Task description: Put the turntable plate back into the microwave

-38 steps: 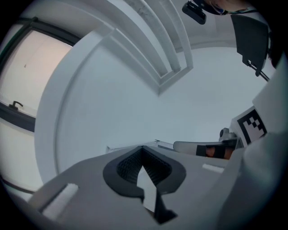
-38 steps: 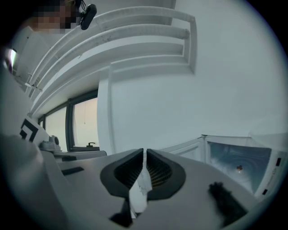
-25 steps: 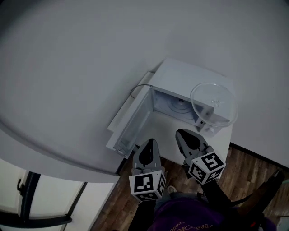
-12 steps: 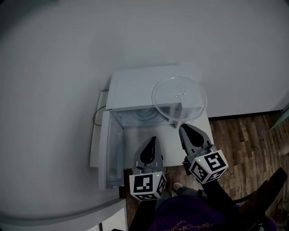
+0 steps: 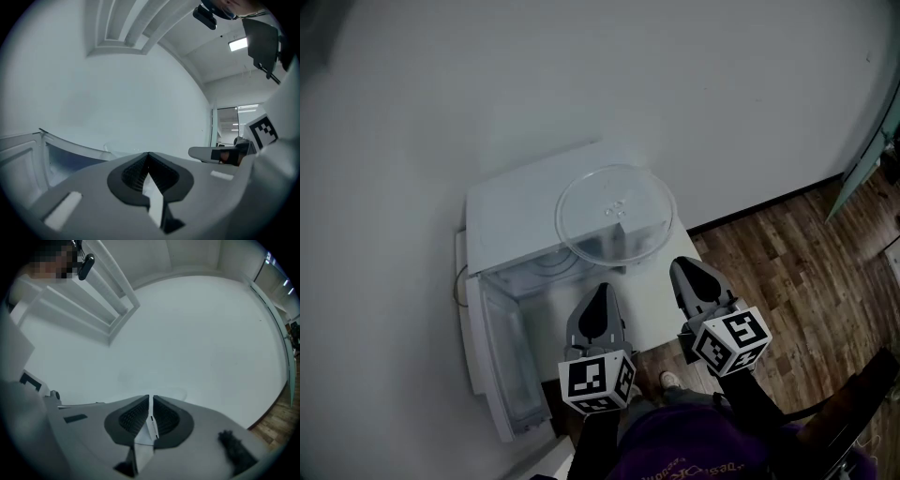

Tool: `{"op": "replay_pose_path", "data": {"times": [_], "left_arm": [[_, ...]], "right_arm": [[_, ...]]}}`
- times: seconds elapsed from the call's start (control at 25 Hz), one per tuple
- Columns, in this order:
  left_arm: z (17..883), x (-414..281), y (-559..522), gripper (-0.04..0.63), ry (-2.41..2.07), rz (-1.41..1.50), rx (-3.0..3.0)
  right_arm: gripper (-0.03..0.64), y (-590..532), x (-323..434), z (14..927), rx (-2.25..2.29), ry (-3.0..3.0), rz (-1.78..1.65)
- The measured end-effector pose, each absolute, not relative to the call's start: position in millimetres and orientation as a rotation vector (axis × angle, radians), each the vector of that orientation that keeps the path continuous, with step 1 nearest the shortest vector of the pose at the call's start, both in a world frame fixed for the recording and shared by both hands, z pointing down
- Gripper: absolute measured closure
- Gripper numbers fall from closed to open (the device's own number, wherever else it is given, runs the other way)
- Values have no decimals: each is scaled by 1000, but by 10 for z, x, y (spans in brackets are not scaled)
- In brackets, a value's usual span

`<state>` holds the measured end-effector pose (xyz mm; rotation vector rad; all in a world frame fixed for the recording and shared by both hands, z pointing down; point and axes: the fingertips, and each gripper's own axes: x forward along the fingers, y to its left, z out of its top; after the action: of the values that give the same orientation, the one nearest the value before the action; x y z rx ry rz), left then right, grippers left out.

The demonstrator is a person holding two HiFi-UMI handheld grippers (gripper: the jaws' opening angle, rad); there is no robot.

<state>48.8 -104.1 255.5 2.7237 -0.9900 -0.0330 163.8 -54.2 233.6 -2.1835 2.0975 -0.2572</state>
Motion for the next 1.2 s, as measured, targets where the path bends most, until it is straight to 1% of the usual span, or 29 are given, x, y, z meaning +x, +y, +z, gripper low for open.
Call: {"op": "replay_pose_path", "data": {"times": [0.08, 0.16, 0.28, 0.36, 0.48, 0.56, 0.64, 0.76, 0.92, 1.2], "left_arm": [[2597, 563, -1068, 586, -993, -22, 2720], [2656, 623, -1106, 534, -999, -11, 2703], [2788, 693, -1158, 497, -976, 5, 2633], [2894, 733, -1193, 456, -914, -5, 2538], [3086, 814, -1249, 396, -740, -34, 2341], [3179, 856, -1307, 366, -644, -72, 2220], [3202, 896, -1355, 346, -587, -89, 2165], [3133, 936, -1394, 337, -545, -109, 2157], [3002, 947, -1497, 337, -477, -225, 2089], [3046, 1016, -1845, 346, -497, -284, 1987]], "right_arm": [[601, -519, 1724, 2394, -2187, 2086, -291], [597, -525, 1783, 2433, -2175, 2087, -311], [583, -569, 1830, 2506, -2116, 2104, -367], [534, -627, 1861, 2568, -2047, 2102, -449], [488, -741, 1901, 2674, -1918, 2076, -616], [469, -812, 1924, 2737, -1852, 2055, -698], [466, -875, 1948, 2774, -1805, 2042, -740], [466, -978, 1971, 2820, -1752, 2035, -794], [465, -1104, 1969, 2889, -1708, 2035, -870], [466, -1204, 1976, 2879, -1598, 2003, -921]]}}
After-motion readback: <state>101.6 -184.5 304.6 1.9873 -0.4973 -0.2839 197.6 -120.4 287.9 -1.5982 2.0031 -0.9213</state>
